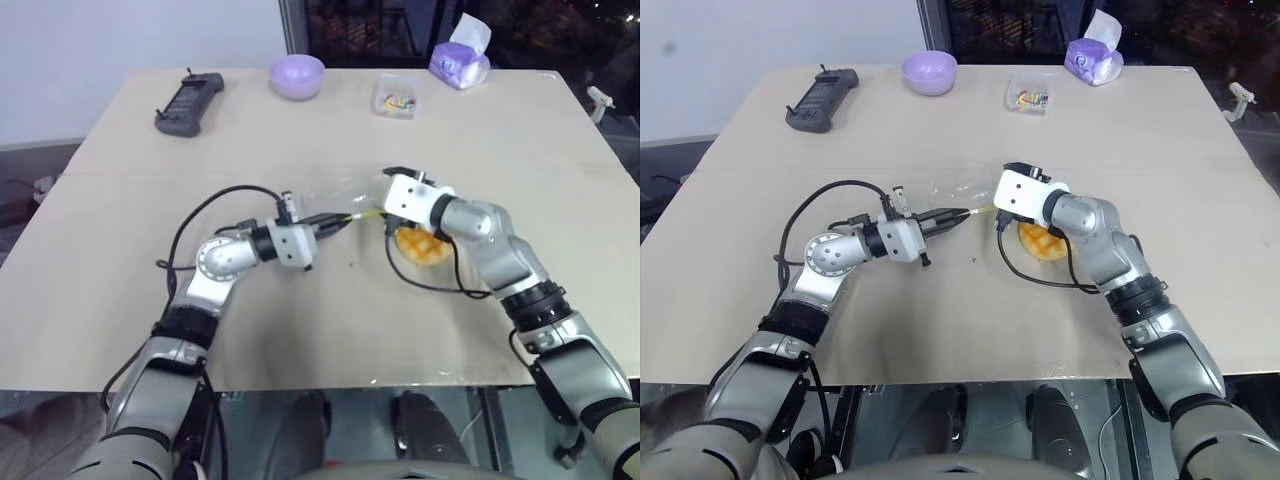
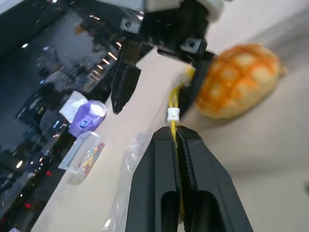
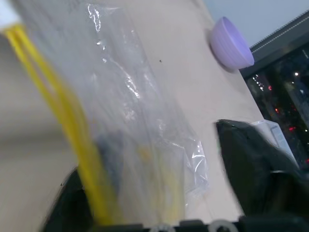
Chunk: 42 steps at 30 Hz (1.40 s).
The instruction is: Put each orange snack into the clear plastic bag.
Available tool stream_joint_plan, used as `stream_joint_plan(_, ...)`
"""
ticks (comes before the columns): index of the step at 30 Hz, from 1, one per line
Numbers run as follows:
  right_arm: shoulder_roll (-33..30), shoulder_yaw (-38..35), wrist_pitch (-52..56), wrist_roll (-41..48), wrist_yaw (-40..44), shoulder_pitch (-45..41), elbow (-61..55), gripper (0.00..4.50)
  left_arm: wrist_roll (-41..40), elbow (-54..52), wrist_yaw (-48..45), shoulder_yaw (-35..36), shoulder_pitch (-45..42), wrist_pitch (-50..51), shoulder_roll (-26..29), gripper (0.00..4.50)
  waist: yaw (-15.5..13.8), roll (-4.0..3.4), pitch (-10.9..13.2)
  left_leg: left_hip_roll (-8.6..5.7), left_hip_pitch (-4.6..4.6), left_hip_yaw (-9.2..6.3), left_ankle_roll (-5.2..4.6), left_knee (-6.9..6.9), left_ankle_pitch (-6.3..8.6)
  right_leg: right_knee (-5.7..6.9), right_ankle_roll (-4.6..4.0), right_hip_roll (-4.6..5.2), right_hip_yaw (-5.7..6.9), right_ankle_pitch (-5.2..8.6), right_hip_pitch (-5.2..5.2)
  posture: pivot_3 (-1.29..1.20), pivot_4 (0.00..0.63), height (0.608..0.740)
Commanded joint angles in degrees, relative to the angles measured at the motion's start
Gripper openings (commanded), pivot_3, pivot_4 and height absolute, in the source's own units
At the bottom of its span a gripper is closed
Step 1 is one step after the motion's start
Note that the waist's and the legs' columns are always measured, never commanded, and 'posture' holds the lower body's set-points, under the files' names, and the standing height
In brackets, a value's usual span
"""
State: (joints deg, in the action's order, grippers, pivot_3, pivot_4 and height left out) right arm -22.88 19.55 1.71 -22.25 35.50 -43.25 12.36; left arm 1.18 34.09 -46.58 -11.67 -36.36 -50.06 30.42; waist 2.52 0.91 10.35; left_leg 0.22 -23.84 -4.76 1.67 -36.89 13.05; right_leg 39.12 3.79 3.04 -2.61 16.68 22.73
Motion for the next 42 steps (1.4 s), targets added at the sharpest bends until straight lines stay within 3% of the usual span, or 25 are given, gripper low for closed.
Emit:
stream_joint_plan(1,-1.0,-0.9,-0.9,0.7,0.3,0.1,-1.2,1.33,0.0,2.7,0.7,1.3,-1.9,-2.8,0.5,0.00,0.0,0.00,0.0,0.00,0.00,0.00,0.00,-0.01,0.00,0.00,0.00,0.00,0.00,0.00,0.00,0.00,0.150,0.740)
stream_joint_plan(4,-1.1,-0.8,-0.5,0.4,0.2,0.1,-1.1,0.12,0.5,4.3,2.0,1.7,-2.6,-3.6,0.5,0.00,0.0,0.00,0.0,0.00,0.00,-0.01,0.00,-0.04,0.00,0.03,0.00,0.00,0.01,0.00,0.00,0.00,0.150,0.740)
stream_joint_plan(5,-0.9,-0.7,-0.3,0.3,0.1,0.0,-0.8,0.04,1.6,4.5,3.0,1.8,-2.6,-3.8,0.6,0.00,0.0,0.00,0.0,0.00,0.00,-0.01,0.00,-0.04,0.00,0.04,0.00,0.00,0.01,0.00,0.00,0.00,0.150,0.740)
stream_joint_plan(7,-0.4,-0.3,0.0,0.0,-0.2,-0.2,-0.4,0.04,2.8,4.4,5.9,2.6,-2.4,-1.7,0.2,0.00,0.0,0.00,0.0,0.00,0.00,-0.02,0.00,-0.06,0.00,0.07,0.00,-0.01,0.01,0.00,0.00,0.00,0.150,0.740)
stream_joint_plan(11,0.4,0.1,1.0,-0.8,-0.7,-0.7,0.3,0.00,5.2,2.6,11.3,3.9,-2.1,0.2,-0.4,1.16,0.0,0.00,0.0,0.00,0.00,-0.03,-0.01,-0.15,0.00,0.19,0.00,-0.02,0.01,0.00,0.00,0.00,0.150,0.740)
stream_joint_plan(28,3.0,0.7,4.8,-3.4,-2.6,-1.9,1.9,0.00,13.0,-23.9,19.7,4.1,9.3,25.8,-1.5,1.16,-0.1,-0.01,0.0,-0.01,0.06,-0.07,-0.17,-0.43,0.09,0.74,0.00,-0.04,-0.01,0.00,0.04,0.00,0.150,0.740)
stream_joint_plan(42,2.7,0.9,4.8,-3.3,-1.8,-1.6,1.0,0.00,15.8,-23.1,22.4,3.1,8.9,32.3,-3.0,1.16,-0.1,0.00,0.0,-0.02,0.06,-0.07,-0.17,-0.43,0.09,0.73,0.00,-0.04,-0.02,0.00,0.04,0.00,0.150,0.740)
